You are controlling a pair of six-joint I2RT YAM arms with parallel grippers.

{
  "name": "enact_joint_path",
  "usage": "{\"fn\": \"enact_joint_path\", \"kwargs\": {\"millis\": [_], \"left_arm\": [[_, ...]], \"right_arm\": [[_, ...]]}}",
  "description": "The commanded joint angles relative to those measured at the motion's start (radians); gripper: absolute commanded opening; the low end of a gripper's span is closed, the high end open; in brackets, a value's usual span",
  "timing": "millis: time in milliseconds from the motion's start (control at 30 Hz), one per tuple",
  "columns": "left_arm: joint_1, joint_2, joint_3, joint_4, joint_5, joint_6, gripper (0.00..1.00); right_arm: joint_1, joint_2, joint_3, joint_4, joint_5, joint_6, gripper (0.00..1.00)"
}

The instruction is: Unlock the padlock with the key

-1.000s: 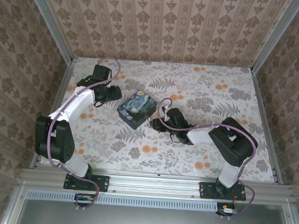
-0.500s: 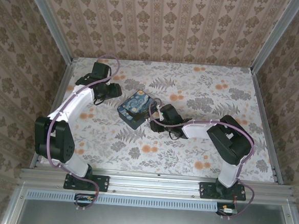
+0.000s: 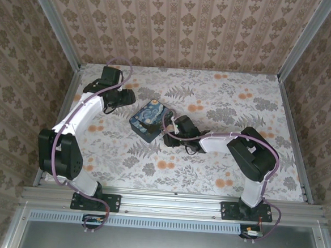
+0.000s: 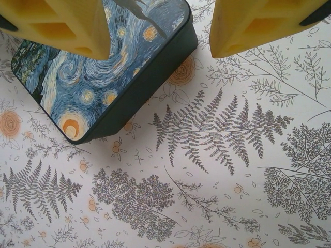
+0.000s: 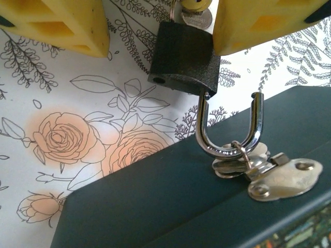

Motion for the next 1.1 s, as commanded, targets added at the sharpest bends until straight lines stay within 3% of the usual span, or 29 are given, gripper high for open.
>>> {"fn": "enact_joint_path", "kwargs": {"millis": [0,500,1067], "left_arm": [[0.005,0.010,0.010,0.010,0.007,0.007,0.54],[0.014,-0.047,-0.010,-0.013,0.029,-0.002,0.54],[0.016,-0.051,-0.010,-0.010,0.039,-0.008,0.54]], "right_arm": [[0.017,-0.052,0.018,-0.052,0.043,0.025,0.56],[0.032,0.017,0.078,-0.095,0.130,0.056,0.58],[0.041,0.056,0.111,-0.118,0.121,0.077,0.58]]}}
